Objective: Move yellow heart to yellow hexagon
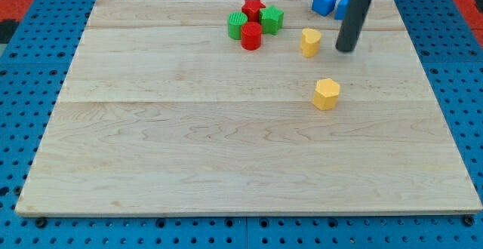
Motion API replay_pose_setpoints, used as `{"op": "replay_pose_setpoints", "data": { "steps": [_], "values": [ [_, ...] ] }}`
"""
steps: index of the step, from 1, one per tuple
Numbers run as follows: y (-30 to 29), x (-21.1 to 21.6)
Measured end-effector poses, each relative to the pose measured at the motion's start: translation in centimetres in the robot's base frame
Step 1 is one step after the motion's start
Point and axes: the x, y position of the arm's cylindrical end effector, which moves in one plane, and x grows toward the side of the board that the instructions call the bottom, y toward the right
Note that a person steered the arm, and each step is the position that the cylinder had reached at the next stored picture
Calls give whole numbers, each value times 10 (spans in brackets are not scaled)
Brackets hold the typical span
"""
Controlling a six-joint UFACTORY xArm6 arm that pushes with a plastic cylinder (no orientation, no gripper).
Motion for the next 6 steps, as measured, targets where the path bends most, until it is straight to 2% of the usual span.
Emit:
{"op": "replay_pose_setpoints", "data": {
  "steps": [1,2,3,4,5,6],
  "values": [
    [-3,-27],
    [-50,-8],
    [-44,48],
    [-43,44],
    [-46,15],
    [-96,58]
  ]
}}
